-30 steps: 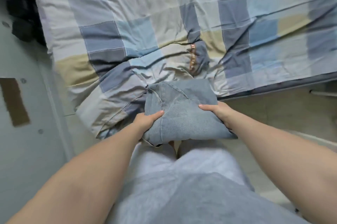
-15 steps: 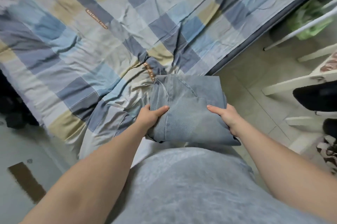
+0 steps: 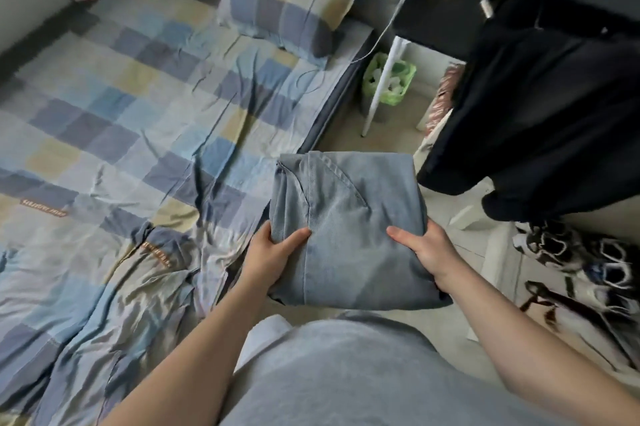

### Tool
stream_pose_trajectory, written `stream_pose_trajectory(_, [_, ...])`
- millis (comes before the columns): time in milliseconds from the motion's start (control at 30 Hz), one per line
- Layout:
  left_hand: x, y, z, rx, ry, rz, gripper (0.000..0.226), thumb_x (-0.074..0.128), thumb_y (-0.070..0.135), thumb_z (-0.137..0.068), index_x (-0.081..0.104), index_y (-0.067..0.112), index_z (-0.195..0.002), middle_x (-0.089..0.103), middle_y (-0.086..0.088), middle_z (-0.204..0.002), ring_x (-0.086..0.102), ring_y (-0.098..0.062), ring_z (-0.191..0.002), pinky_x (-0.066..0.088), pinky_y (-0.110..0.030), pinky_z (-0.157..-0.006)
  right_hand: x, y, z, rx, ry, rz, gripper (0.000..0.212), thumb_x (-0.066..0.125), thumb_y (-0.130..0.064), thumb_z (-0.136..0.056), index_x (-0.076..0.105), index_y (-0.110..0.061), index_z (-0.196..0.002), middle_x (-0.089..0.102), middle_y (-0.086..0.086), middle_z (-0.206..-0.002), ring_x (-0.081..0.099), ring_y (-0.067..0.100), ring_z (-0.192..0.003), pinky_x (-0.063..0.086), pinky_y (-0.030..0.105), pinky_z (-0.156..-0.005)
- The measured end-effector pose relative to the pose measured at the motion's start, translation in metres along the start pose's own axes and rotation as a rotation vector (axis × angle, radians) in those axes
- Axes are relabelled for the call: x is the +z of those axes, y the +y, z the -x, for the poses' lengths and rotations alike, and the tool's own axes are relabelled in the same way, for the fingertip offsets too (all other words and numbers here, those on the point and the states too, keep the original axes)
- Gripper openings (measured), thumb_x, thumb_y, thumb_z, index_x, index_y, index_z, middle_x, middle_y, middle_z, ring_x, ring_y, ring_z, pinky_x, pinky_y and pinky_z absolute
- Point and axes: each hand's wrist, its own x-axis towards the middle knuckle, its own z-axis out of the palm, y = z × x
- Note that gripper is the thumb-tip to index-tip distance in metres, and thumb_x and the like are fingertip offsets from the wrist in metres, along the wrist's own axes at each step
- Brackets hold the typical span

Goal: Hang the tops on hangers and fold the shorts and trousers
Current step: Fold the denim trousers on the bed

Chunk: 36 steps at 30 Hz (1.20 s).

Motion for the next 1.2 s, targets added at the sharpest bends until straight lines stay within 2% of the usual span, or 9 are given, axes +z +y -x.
stream_pose_trajectory(133, [0.085, 0.054, 0.003, 0.11, -0.136, -0.067, 0.043, 0.084, 0.056, -0.07, 0.061, 0.037, -0.102, 0.069, 0.02, -0.098, 0.064, 0.013, -0.08, 0.048, -0.008, -0.063, -0.096, 0.001, 0.015, -0.041, 0.135, -0.083, 0.035, 0.083, -0.017, -0.081, 0.065, -0.026, -0.11, 0.077, -0.012, -0.096, 0.074, 0.008, -0.085, 0.054, 0.014, -0.062])
stream_pose_trajectory(233, [0.145, 0.088, 0.002, 0.181, -0.238, -0.14, 0.046, 0.084, 0.057, -0.07, 0.063, 0.033, -0.104, 0.071, 0.017, -0.099, 0.067, 0.0, -0.091, 0.054, -0.026, -0.08, -0.155, 0.011, 0.033, -0.044, 0.257, -0.142, 0.04, 0.085, -0.021, -0.078, 0.065, -0.025, -0.112, 0.077, -0.013, -0.096, 0.074, 0.005, -0.085, 0.054, 0.014, -0.064])
stream_pose_trajectory(433, [0.26, 0.139, 0.005, 0.32, -0.482, -0.294, 0.042, 0.083, 0.056, -0.072, 0.062, 0.03, -0.098, 0.071, 0.016, -0.093, 0.065, 0.0, -0.086, 0.052, -0.029, -0.078, -0.241, 0.042, 0.076, -0.057, 0.532, -0.27, 0.063, 0.084, -0.035, -0.064, 0.064, -0.027, -0.123, 0.075, -0.008, -0.11, 0.071, 0.011, -0.101, 0.053, 0.031, -0.085])
stream_pose_trajectory(600, [0.359, 0.176, 0.014, 0.408, -0.742, -0.367, 0.048, 0.084, 0.049, -0.074, 0.063, 0.032, -0.114, 0.072, 0.017, -0.103, 0.066, -0.002, -0.097, 0.052, -0.025, -0.085, -0.292, 0.065, 0.11, -0.048, 0.76, -0.393, 0.058, 0.084, -0.032, -0.065, 0.066, -0.029, -0.12, 0.076, -0.011, -0.107, 0.072, 0.009, -0.096, 0.056, 0.022, -0.074])
stream_pose_trajectory(733, [0.44, 0.206, 0.015, 0.46, -0.928, -0.435, 0.039, 0.085, 0.046, -0.073, 0.061, 0.038, -0.103, 0.069, 0.031, -0.096, 0.064, 0.011, -0.091, 0.048, -0.008, -0.07, -0.327, 0.072, 0.123, -0.036, 0.929, -0.525, 0.062, 0.087, -0.041, -0.057, 0.061, -0.041, -0.113, 0.073, -0.023, -0.1, 0.071, 0.0, -0.086, 0.055, 0.014, -0.061])
stream_pose_trajectory(833, [0.501, 0.232, 0.012, 0.491, -1.046, -0.533, 0.041, 0.084, 0.05, -0.072, 0.06, 0.038, -0.103, 0.07, 0.023, -0.095, 0.064, 0.005, -0.091, 0.047, -0.015, -0.072, -0.352, 0.072, 0.122, -0.02, 1.034, -0.63, 0.077, 0.089, -0.05, -0.046, 0.062, -0.035, -0.117, 0.076, -0.013, -0.102, 0.074, 0.011, -0.09, 0.059, 0.025, -0.07])
stream_pose_trajectory(933, [0.557, 0.258, 0.01, 0.529, -1.163, -0.612, 0.045, 0.083, 0.048, -0.073, 0.059, 0.037, -0.11, 0.067, 0.024, -0.1, 0.061, 0.005, -0.094, 0.044, -0.012, -0.07, -0.372, 0.07, 0.116, 0.03, 1.139, -0.741, 0.088, 0.092, -0.05, -0.045, 0.063, -0.025, -0.125, 0.076, -0.002, -0.11, 0.074, 0.023, -0.098, 0.058, 0.043, -0.086])
stream_pose_trajectory(1100, [0.634, 0.284, 0.001, 0.517, -1.32, -0.665, 0.052, 0.084, 0.038, -0.078, 0.058, 0.031, -0.123, 0.064, 0.022, -0.109, 0.058, 0.007, -0.097, 0.045, -0.014, -0.075, -0.397, 0.06, 0.098, 0.045, 1.279, -0.893, 0.082, 0.092, -0.048, -0.049, 0.063, -0.026, -0.123, 0.077, -0.003, -0.106, 0.075, 0.019, -0.093, 0.06, 0.027, -0.065])
stream_pose_trajectory(1200, [0.671, 0.292, -0.001, 0.445, -1.381, -0.679, 0.045, 0.083, 0.028, -0.081, 0.059, 0.03, -0.12, 0.067, 0.012, -0.112, 0.063, -0.01, -0.104, 0.05, -0.028, -0.089, -0.41, 0.054, 0.085, 0.038, 1.326, -0.962, 0.082, 0.092, -0.047, -0.053, 0.061, -0.026, -0.125, 0.076, -0.003, -0.111, 0.074, 0.02, -0.098, 0.059, 0.032, -0.074])
